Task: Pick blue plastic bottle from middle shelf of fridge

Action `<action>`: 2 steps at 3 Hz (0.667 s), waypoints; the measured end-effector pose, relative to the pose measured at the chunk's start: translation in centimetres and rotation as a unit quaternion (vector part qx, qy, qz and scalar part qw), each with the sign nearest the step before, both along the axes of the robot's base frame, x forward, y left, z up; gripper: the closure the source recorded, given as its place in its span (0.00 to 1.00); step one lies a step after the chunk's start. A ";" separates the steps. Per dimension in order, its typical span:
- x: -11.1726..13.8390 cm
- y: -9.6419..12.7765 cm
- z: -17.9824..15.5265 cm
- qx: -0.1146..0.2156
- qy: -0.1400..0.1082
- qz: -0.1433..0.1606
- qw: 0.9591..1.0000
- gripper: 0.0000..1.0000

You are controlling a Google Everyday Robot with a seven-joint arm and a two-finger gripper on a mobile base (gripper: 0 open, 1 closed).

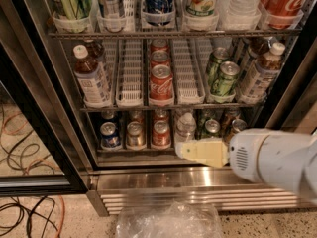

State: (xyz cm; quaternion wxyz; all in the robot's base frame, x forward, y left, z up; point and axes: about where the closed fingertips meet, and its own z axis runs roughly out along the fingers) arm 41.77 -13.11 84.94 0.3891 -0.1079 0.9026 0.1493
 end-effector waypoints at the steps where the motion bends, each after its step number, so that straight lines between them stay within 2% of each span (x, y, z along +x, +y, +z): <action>1: 0.3 0.9 -0.7 0.063 0.008 -0.054 0.997 0.00; 2: 0.4 0.9 -0.6 0.064 0.007 -0.054 0.996 0.00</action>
Offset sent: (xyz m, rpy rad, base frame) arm 0.0017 0.0097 -0.0096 0.1241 0.0199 -0.1052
